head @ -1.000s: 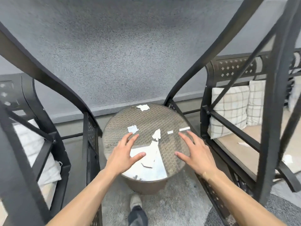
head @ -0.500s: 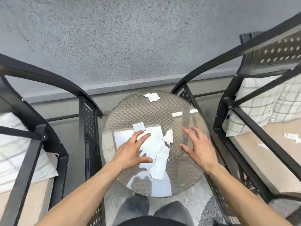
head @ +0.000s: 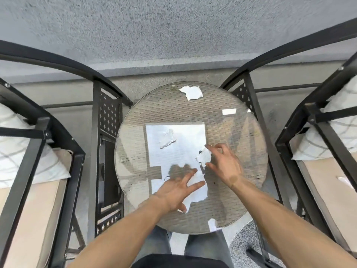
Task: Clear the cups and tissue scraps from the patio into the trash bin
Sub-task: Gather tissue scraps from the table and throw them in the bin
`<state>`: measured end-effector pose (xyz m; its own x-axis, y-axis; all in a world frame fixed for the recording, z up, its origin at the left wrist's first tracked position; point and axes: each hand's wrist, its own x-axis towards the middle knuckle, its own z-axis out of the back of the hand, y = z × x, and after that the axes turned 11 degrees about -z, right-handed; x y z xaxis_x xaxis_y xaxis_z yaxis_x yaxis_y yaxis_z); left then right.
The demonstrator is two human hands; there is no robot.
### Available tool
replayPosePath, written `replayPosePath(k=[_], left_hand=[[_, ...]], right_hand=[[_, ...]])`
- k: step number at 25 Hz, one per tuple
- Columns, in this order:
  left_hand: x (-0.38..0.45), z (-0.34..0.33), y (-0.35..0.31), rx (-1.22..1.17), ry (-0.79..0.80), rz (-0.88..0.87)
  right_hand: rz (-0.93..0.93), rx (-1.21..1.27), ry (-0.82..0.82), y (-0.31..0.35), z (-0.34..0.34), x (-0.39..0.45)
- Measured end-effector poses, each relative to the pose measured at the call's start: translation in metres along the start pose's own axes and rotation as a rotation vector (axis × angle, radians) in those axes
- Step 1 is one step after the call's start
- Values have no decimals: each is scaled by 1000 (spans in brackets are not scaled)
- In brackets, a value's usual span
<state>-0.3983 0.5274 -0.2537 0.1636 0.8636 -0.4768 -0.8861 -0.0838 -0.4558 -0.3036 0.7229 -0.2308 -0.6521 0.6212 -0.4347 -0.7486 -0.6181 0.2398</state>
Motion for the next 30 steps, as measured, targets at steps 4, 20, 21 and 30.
replayPosePath(k=[4,20,21,30], left_hand=[[12,-20,3,-5,17,76],[31,68,140,-431,-418,632],[32,64,145,-418,-424,633],[31,45,155,-469,-550,606]], right_hand=[[60,-54,80,2,-18,28],[-5,101,34,49,51,200],[-13,69,44,56,52,217],[0,17,-100,97,30,263]])
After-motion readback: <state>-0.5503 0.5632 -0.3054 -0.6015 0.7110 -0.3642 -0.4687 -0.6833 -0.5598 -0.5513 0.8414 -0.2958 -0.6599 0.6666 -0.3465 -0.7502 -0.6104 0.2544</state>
